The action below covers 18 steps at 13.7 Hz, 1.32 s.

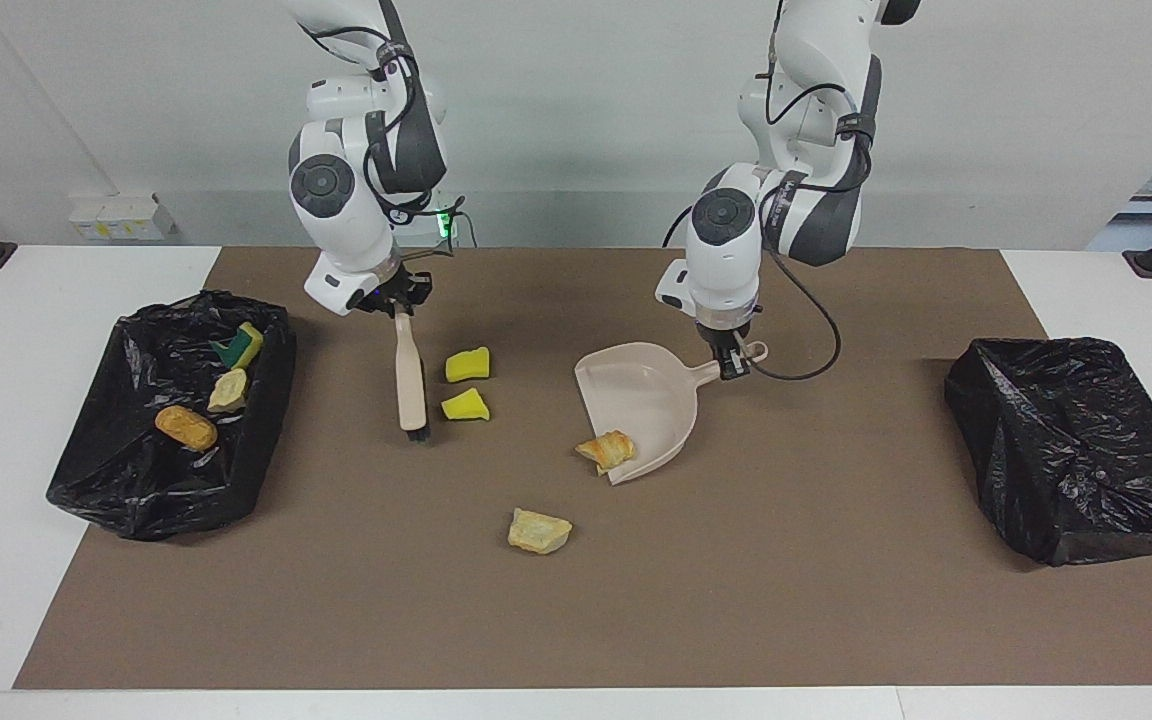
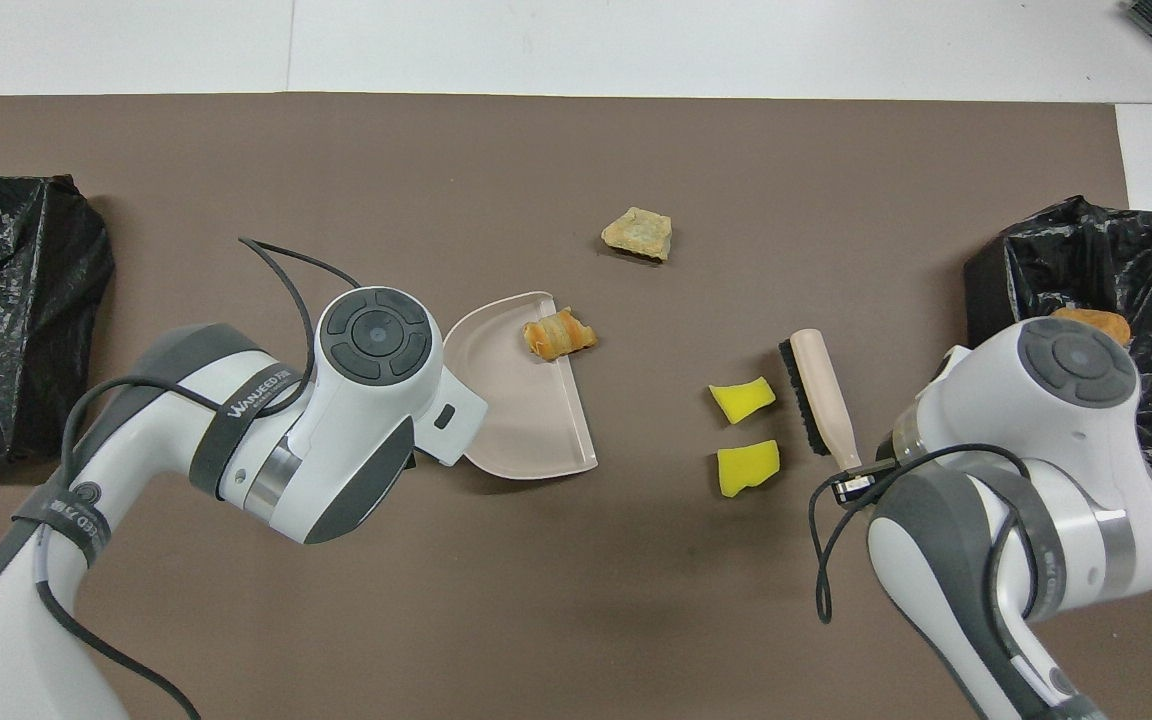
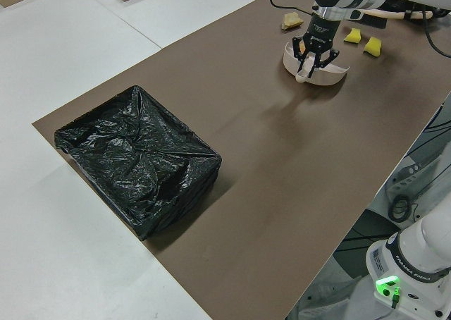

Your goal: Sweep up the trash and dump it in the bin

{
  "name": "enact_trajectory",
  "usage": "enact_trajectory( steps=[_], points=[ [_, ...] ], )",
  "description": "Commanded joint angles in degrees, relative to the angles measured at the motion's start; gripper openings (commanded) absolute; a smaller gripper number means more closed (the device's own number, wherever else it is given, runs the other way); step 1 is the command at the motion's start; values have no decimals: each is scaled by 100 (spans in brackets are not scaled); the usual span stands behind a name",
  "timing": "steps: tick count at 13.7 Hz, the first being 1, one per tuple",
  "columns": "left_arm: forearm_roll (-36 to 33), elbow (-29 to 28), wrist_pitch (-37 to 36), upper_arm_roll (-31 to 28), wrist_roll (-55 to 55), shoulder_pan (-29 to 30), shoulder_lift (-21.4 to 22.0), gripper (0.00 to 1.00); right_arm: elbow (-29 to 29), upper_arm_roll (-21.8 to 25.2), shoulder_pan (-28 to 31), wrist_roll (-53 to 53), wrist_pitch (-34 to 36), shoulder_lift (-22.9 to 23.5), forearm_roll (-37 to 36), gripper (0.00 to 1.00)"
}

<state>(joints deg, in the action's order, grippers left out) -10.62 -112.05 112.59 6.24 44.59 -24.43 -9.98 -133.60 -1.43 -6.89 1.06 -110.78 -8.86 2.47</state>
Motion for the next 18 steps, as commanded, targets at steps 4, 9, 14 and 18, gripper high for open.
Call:
enact_trajectory(
  steps=[4, 9, 14, 18],
  points=[
    [-98, -124, -61, -53, 41, -351, 110, 0, -1519, -103, -225, -1018, -409, -1214, 43, 0],
    [-98, -299, -61, -53, 41, -615, 251, 0, -1521, -103, -1138, -2425, -989, -749, 78, 0],
    [-107, -501, 52, -62, 23, -896, 313, 0, -468, -147, -1341, -2881, -814, 339, 499, 0],
    [-98, -510, 88, -53, 15, -835, 313, 0, 368, -147, -1744, -3567, -681, 1069, 920, 0]
  ],
)
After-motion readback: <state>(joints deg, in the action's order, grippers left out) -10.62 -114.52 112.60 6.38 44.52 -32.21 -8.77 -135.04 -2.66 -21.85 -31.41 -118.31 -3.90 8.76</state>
